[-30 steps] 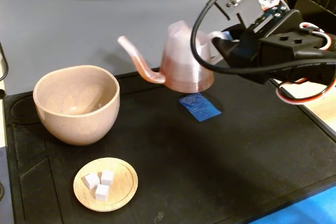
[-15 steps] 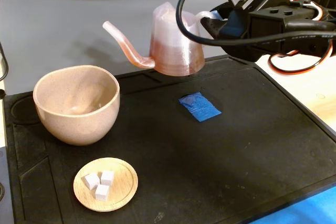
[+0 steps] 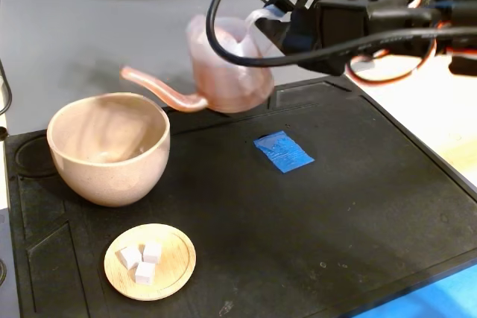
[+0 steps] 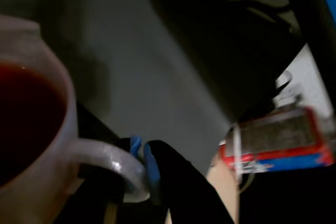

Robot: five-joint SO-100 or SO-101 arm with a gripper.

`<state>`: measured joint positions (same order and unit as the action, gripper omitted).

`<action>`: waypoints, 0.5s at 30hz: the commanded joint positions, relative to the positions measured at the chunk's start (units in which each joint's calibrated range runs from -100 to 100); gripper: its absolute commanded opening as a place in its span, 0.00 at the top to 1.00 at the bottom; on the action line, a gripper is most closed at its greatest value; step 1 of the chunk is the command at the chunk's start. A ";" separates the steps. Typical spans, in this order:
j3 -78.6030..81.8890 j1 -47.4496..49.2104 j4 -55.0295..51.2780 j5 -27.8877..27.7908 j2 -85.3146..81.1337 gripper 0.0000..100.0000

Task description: Pick up a kettle and pour liquid into a cup.

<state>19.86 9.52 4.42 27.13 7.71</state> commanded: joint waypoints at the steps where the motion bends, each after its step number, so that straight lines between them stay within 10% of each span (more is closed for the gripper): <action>1: -7.34 -0.05 -1.87 -4.38 -0.62 1.00; 15: -21.13 -0.51 -8.35 -13.46 5.95 0.99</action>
<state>3.80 9.30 -3.89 13.83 14.38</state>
